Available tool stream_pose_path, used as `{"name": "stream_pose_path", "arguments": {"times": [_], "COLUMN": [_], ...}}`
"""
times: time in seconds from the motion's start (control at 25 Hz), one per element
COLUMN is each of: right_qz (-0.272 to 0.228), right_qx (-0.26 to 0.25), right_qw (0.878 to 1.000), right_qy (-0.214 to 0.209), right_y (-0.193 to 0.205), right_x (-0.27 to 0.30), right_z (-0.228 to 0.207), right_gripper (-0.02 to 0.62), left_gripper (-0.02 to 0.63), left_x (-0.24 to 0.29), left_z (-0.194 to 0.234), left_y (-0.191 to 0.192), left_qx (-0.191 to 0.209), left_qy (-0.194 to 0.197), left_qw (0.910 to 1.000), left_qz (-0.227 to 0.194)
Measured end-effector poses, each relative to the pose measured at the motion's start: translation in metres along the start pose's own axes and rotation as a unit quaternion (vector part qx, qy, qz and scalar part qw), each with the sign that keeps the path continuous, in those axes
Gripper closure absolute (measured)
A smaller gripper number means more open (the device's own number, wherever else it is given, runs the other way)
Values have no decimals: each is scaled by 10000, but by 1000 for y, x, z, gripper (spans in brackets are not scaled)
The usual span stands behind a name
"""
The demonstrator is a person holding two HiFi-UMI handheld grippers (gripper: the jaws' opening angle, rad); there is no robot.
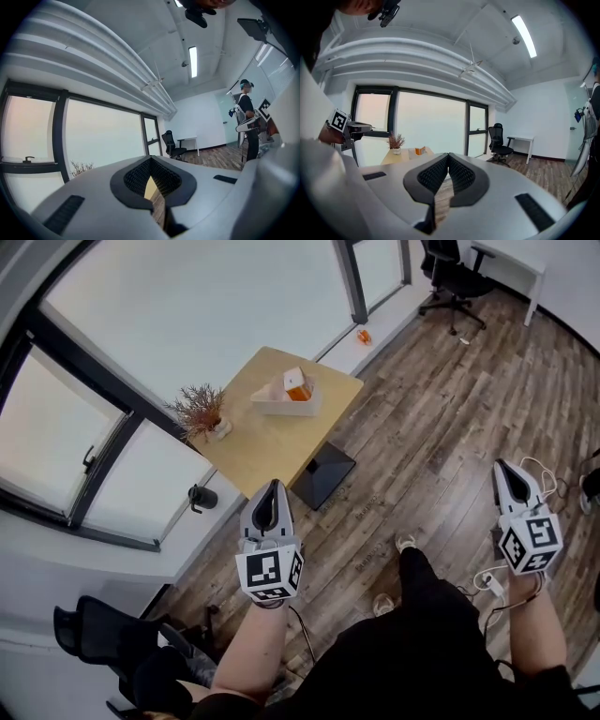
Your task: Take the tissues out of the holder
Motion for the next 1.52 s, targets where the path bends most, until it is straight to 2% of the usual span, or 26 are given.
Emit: {"name": "stream_pose_path", "arguments": {"times": [0.24, 0.6, 0.84, 1.12, 1.24, 1.52], "right_qz": [-39, 78, 64, 131, 183, 145], "right_qx": [45, 112, 51, 50, 33, -137], "right_qw": [9998, 9974, 9928, 9870, 9862, 9855], "right_qy": [-195, -712, -1193, -1603, -1643, -1687], "right_y": [-8, -22, -23, -20, -23, -34], "right_x": [71, 195, 266, 319, 342, 389], "right_z": [-9, -30, -38, -32, -35, -39], "right_gripper": [589, 589, 589, 589, 589, 589], "left_gripper": [601, 601, 601, 601, 601, 601], "left_x": [45, 136, 180, 208, 222, 267], "left_z": [17, 43, 48, 57, 64, 95], "left_y": [-2, -13, -22, -12, -6, 5], "left_qx": [37, 106, 136, 98, -60, -122], "left_qy": [-207, -613, -986, -1303, -1390, -1504], "left_qw": [9998, 9977, 9946, 9907, 9894, 9876], "left_qz": [31, 284, 304, 381, 419, 426]}}
Point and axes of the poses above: the fingertips, and each gripper's own axes: x forward along the fingers, z to its left, y out of its underside, the point moved 6 cm from there along -x, backward along the fingers, and after that the axes turned 9 degrees about y, right-handed, at the moved point
